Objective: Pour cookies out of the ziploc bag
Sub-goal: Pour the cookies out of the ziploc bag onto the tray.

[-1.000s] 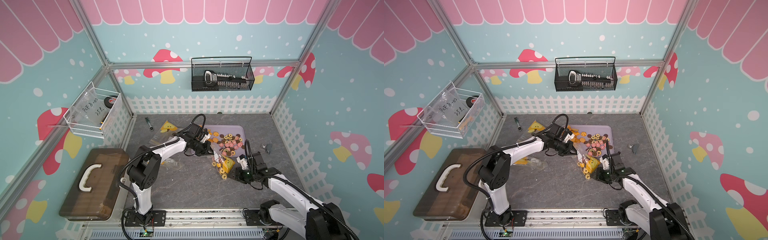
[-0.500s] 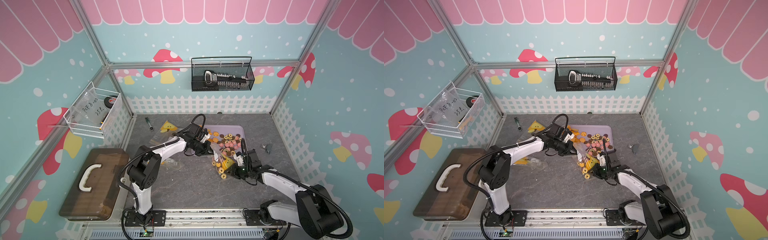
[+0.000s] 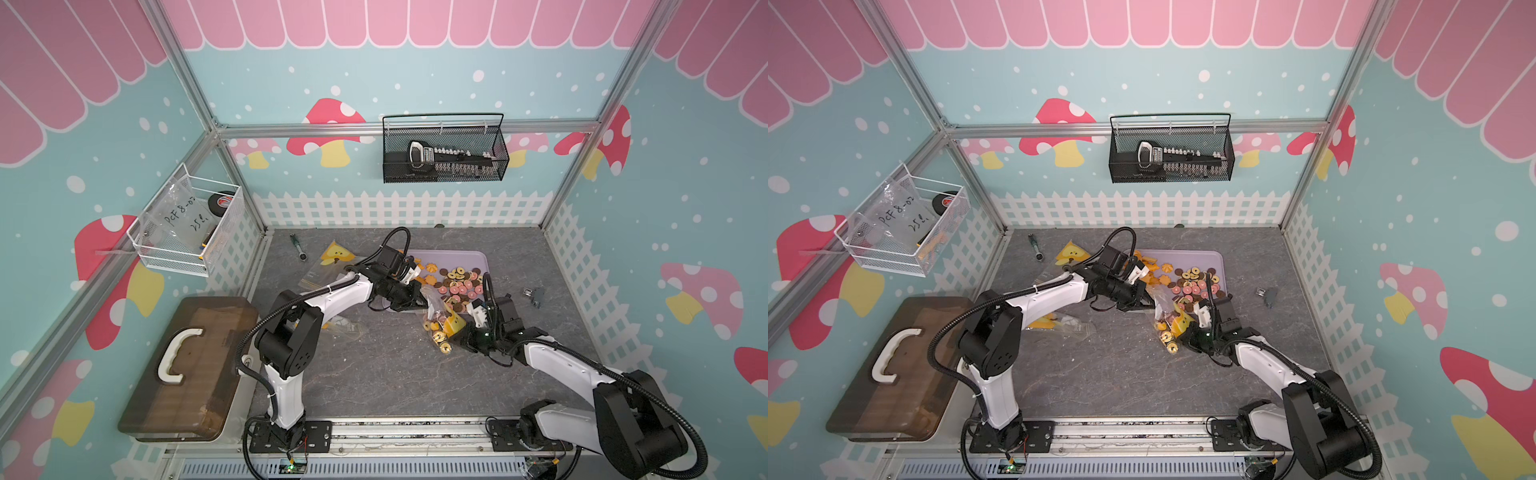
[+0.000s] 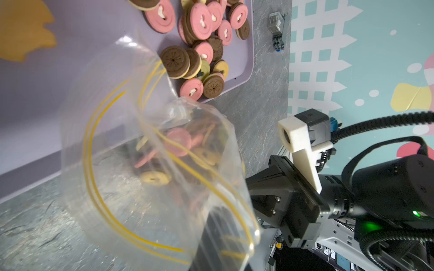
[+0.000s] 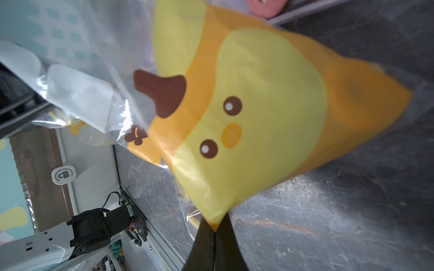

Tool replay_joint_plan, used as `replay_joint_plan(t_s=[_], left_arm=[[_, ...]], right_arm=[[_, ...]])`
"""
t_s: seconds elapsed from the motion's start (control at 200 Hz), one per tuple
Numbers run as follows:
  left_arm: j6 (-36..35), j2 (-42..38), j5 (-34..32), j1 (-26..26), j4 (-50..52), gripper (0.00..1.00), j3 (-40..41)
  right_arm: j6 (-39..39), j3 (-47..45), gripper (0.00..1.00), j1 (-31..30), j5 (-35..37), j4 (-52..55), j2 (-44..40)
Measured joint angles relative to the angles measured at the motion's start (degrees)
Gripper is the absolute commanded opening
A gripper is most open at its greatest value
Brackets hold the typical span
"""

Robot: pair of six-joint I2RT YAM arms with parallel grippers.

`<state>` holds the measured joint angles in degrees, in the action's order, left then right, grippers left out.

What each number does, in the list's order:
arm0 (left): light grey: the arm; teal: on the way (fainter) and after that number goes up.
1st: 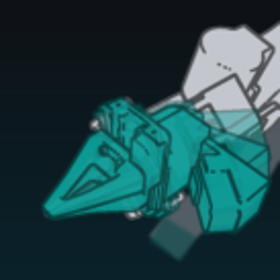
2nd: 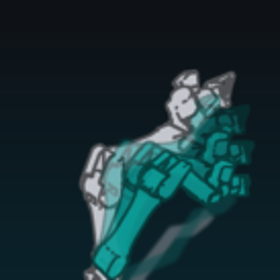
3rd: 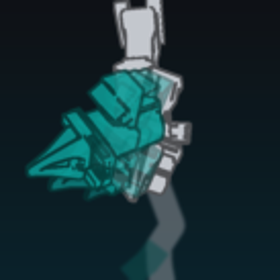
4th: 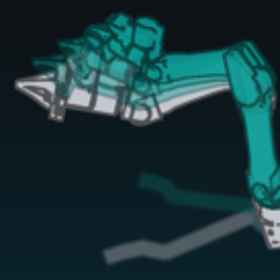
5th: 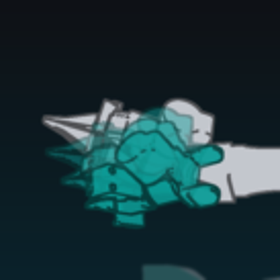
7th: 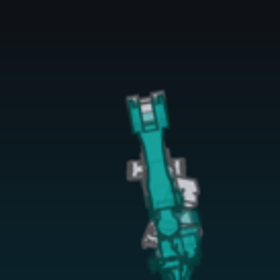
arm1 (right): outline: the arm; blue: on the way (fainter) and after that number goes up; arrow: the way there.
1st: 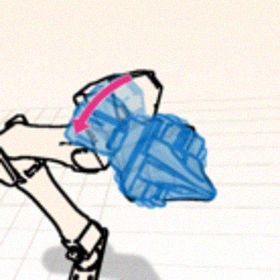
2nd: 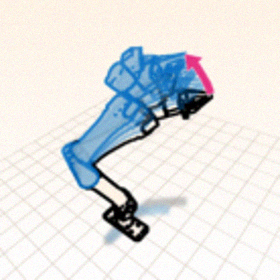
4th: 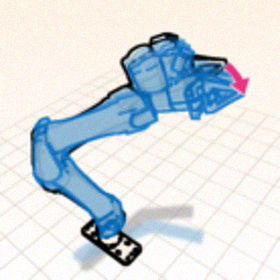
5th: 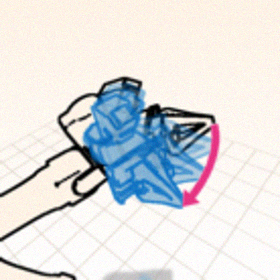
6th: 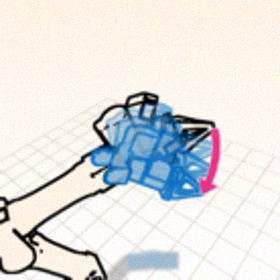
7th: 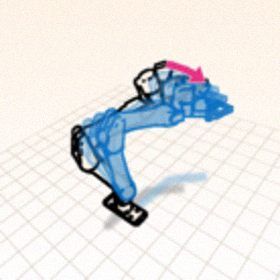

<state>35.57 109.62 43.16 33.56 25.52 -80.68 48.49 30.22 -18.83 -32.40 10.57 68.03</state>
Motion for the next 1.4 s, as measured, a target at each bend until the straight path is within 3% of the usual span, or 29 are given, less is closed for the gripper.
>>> replay_joint_plan(t_s=[0.25,0.49,0.861,1.156,1.401], left_arm=[[-0.15,1.03,0.50,1.44,2.19,0.00,-7.26],[-0.28,6.25,0.61,3.28,5.11,0.00,-17.51],[0.04,19.50,1.92,5.14,10.34,0.00,-40.37],[4.09,32.87,3.87,6.86,10.86,0.00,-58.21],[9.29,38.34,5.75,7.82,7.48,0.00,-61.33]], right_arm=[[-2.54,5.73,0.00,3.58,-0.02,9.49,-7.89],[-5.60,7.82,0.00,9.11,-0.57,15.21,-8.66],[-11.96,13.38,0.00,23.06,-4.22,22.47,-9.03],[-15.96,18.75,0.00,30.12,-6.16,27.87,-8.96],[-17.40,19.78,0.00,32.72,-6.16,30.16,-8.85]])
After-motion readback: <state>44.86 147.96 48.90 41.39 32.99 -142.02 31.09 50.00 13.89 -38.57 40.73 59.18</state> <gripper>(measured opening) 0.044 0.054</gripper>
